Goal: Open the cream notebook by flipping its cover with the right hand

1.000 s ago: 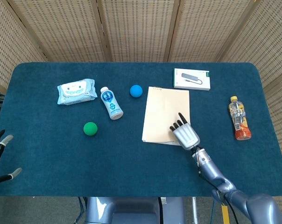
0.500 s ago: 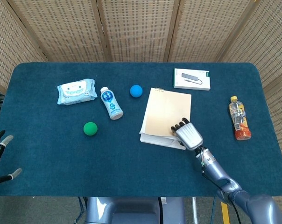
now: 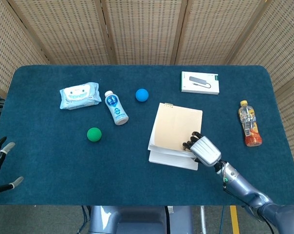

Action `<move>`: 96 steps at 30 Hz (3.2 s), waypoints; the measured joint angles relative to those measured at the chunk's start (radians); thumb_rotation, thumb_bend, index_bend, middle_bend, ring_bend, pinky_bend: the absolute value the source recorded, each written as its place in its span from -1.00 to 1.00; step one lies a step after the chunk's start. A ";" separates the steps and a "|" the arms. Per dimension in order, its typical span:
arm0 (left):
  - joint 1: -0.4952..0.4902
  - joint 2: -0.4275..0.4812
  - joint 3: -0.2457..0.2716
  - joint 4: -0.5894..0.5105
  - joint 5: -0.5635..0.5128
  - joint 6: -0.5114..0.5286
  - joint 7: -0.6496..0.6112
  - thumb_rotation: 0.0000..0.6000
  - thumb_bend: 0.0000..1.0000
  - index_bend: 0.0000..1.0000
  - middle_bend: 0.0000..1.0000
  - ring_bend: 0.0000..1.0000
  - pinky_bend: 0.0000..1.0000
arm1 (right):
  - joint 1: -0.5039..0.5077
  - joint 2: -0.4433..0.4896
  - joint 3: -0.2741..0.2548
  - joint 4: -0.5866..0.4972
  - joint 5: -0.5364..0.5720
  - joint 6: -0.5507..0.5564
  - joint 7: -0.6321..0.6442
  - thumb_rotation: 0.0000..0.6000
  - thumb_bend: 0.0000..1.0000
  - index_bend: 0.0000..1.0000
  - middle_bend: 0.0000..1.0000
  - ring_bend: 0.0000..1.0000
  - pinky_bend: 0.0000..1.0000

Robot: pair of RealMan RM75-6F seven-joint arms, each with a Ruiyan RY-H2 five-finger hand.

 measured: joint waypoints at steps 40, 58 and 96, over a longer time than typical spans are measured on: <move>-0.003 -0.008 0.004 -0.007 0.002 -0.010 0.024 1.00 -1.00 -1.00 -1.00 -1.00 -1.00 | 0.038 0.330 -0.019 -0.482 -0.022 0.052 -0.018 1.00 0.24 0.36 0.36 0.03 -0.40; -0.081 0.011 -0.062 -0.012 -0.194 -0.185 -0.006 1.00 -1.00 -1.00 -1.00 -1.00 -1.00 | 0.336 0.161 0.366 -0.279 0.688 -0.595 -0.280 1.00 0.24 0.36 0.36 -0.03 -0.40; -0.082 -0.006 -0.036 0.006 -0.102 -0.119 -0.008 1.00 -1.00 -1.00 -1.00 -1.00 -1.00 | -0.084 0.311 0.164 -0.531 0.386 -0.016 -0.280 1.00 -1.00 -1.00 -1.00 -1.00 -1.00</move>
